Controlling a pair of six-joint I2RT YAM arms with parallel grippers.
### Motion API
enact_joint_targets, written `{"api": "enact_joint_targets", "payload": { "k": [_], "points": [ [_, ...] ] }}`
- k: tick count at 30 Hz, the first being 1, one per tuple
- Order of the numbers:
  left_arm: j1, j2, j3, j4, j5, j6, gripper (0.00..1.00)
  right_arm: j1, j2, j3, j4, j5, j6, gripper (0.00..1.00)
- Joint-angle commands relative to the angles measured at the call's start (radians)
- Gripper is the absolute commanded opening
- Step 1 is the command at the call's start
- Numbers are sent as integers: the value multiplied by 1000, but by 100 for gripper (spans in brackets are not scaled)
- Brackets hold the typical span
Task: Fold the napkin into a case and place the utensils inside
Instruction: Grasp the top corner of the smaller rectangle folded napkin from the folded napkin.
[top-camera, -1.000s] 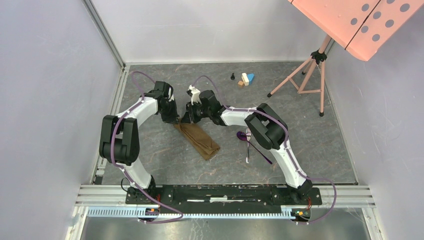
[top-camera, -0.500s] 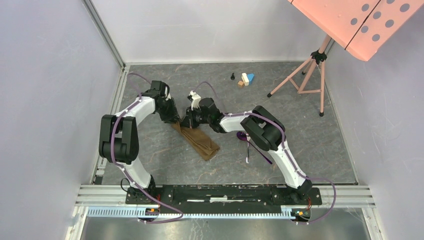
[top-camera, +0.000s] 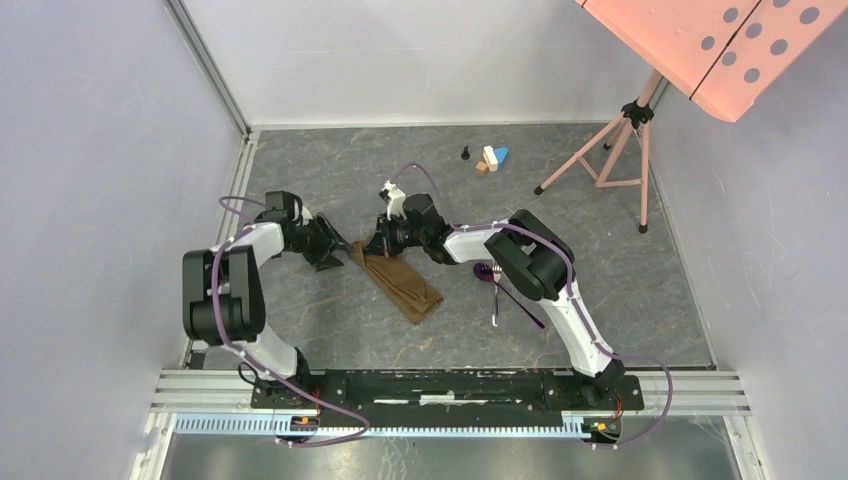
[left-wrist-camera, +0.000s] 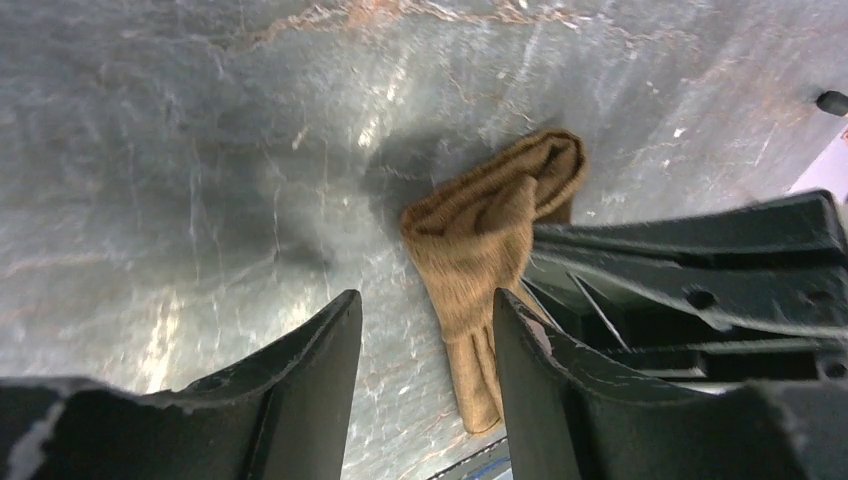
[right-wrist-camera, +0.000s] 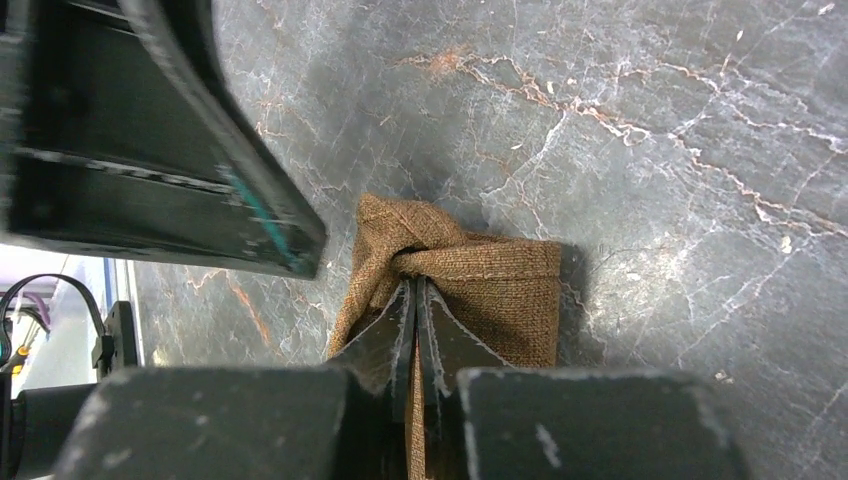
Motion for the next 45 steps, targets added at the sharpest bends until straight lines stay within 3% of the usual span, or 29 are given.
{"api": "enact_joint_targets", "payload": {
  "k": [1,5,8,10,16,23,26,32,40,45],
  "points": [
    [-33,95,30,118,67,-68,57,4,-25,3,-32,-16,6,3],
    [-82,165,74,131,11,-76,45,47,13,43,-31,1,16,1],
    [-175,189,119,90,-42,-51,46,81,67,131,-112,19,-18,1],
    [-181,184,106,80,-38,-57,47,71,48,114,-123,12,-22,2],
    [-127,64,27,23,-57,17,55,3,-149,-28,-166,-1,-68,26],
    [-119,28,-38,93,35,-19,56,-24,-212,-82,-177,-24,-100,32],
    [-118,45,-53,122,57,-41,56,-34,-216,-115,-153,-20,-97,29],
    [-120,60,-73,166,45,-77,49,-29,-161,-99,-143,-17,-92,10],
    [-138,125,-81,262,48,-141,41,58,6,88,-168,12,-94,4],
    [-118,51,-120,244,45,-128,55,38,-71,-12,-128,17,-91,5]
  ]
}}
